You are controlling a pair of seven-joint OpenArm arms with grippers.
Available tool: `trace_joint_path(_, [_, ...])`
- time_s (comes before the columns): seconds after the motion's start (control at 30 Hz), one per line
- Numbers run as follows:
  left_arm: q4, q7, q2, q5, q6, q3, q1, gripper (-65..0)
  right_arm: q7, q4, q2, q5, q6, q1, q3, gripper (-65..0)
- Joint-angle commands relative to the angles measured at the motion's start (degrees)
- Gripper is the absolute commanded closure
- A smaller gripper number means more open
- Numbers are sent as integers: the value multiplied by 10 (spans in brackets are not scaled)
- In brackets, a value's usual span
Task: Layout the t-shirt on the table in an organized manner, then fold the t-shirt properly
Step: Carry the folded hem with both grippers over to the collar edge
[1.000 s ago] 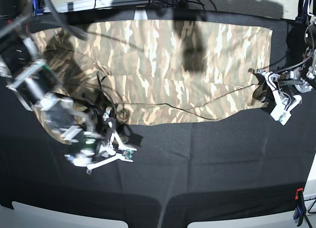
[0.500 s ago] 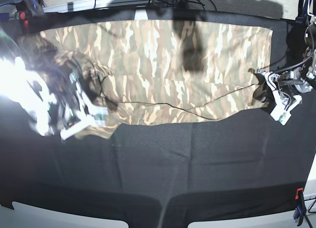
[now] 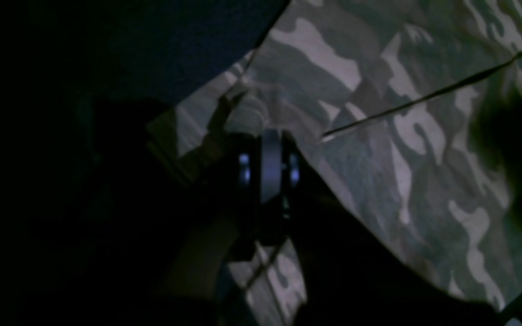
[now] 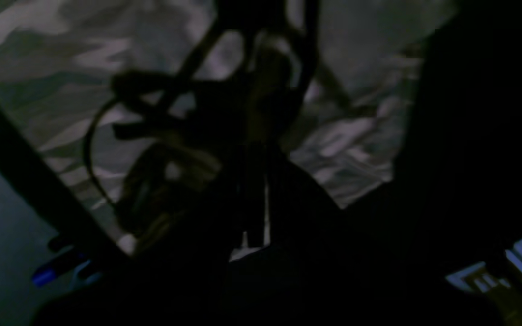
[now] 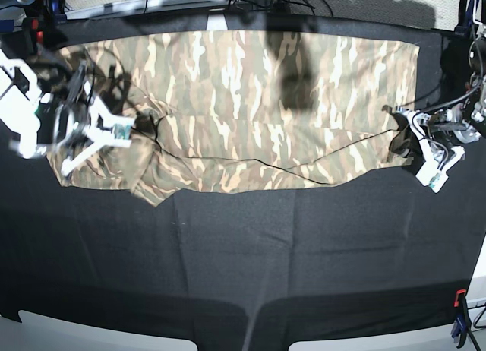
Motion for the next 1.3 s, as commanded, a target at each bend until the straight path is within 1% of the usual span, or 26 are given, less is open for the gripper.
trace_joint_path(0.0, [9, -13, -7, -7, -2, -6, -9, 0, -9, 7, 9, -2, -3, 10, 11, 0])
trace_joint_path(0.07, [9, -13, -2, -4, -2, -6, -9, 0, -15, 7, 10, -2, -3, 10, 12, -12])
trace_joint_path(0.13, [9, -13, 6, 4, -2, -6, -9, 0, -12, 7, 9, -2, -14, 10, 12, -156])
trace_joint_path(0.17, [9, -13, 9, 3, -2, -6, -9, 0, -7, 7, 7, -3, -26, 10, 12, -214])
trace_joint_path(0.2, [9, -13, 12, 3, -2, -6, -9, 0, 0, 7, 3, -8, -38, 10, 12, -252])
trace_joint_path(0.23, [9, -13, 14, 3, -2, -6, -9, 0, 6, 7, -3, -19, -56, 10, 12, -268])
trace_joint_path(0.33, [9, -13, 16, 4, -2, -6, -9, 0, 12, 7, -33, -46, -108, 10, 16, -268])
trace_joint_path(0.43, [9, -13, 16, 15, -2, -6, -9, 0, 14, 7, -82, -77, -156, 10, 30, -267])
trace_joint_path(0.5, [9, -13, 15, 16, -2, -6, -9, 0, 13, 7, -112, -97, -180, 7, 35, -267])
trace_joint_path(0.6, [9, -13, 15, 16, -2, -6, -9, 0, 5, 7, -137, -114, -188, -4, 35, -264])
trace_joint_path(0.73, [9, -13, 16, 16, -2, -6, -9, 0, -12, 7, -144, -137, -191, -24, 35, -264])
trace_joint_path(0.83, [9, -13, 15, 16, -2, -6, -9, 0, -10, 2, -146, -164, -214, -36, 35, -264])
trace_joint_path(0.9, [9, -13, 16, 16, -2, -6, -9, 0, -9, -9, -157, -194, -239, -36, 35, -264])
trace_joint_path(0.97, [9, -13, 15, 16, -2, -6, -9, 0, -5, -24, -175, -215, -258, -36, 35, -264])
trace_joint_path(1.07, [9, -13, 15, 16, -2, -6, -9, 0, -6, -46, -202, -215, -259, -36, 35, -264])
trace_joint_path(1.17, [9, -13, 15, 16, -2, -6, -9, 0, -6, -52, -222, -220, -259, -36, 35, -263])
trace_joint_path(1.2, [9, -13, 15, 16, -2, -6, -9, 0, -6, -52, -227, -229, -259, -36, 35, -250])
trace_joint_path(1.27, [9, -13, 15, 16, -2, -6, -9, 0, -6, -52, -233, -255, -261, -36, 35, -205])
